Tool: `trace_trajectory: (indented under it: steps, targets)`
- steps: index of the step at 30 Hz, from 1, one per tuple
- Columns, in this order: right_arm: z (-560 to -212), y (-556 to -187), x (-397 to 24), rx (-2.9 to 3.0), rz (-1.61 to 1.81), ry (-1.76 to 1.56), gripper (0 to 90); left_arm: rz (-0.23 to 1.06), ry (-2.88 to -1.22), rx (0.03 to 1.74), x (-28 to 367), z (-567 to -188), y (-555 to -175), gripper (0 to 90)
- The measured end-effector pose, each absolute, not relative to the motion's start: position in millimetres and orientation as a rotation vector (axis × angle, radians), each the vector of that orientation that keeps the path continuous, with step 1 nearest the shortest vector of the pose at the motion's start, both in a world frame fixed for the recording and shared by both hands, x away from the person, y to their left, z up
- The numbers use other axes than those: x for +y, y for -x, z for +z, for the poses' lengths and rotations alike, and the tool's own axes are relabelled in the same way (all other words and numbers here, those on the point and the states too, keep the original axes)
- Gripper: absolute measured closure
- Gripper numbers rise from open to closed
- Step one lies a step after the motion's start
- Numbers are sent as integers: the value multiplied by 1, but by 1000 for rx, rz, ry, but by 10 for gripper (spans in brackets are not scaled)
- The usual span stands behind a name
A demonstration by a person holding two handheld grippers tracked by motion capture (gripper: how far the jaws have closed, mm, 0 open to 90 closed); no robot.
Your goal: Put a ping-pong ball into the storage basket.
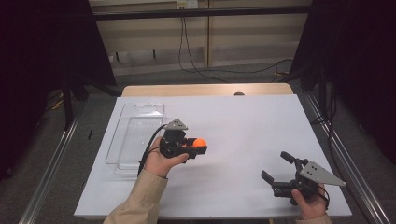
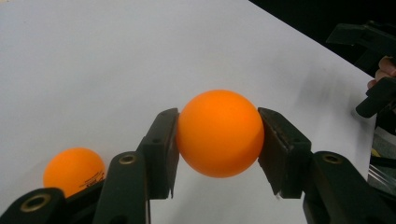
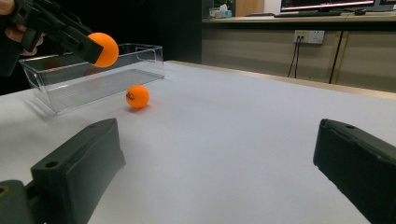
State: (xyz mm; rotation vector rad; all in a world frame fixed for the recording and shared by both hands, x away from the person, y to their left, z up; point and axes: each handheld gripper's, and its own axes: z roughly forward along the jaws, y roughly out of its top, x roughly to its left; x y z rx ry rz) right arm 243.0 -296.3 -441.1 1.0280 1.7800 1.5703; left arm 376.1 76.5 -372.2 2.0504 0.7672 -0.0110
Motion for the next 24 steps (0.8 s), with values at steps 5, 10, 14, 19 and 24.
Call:
trace_trajectory:
  steps: [5,10,14,19,24]
  targets:
    - [-441,-243,-296,1781,1571,-1027,6,-6,-2047,773,79,-371,-377,509]
    - [-441,-243,-296,1782,1571,-1027,6,-2,-2041,784,81,-370,-377,509]
    - [-441,-243,-296,1783,1571,-1026,6,4,-2034,795,84,-369,-378,509]
    - [-441,-243,-296,1785,1570,-1025,6,10,-2033,799,86,-368,-379,509]
    - [-441,-243,-296,1785,1570,-1025,6,13,-2029,807,89,-367,-380,509]
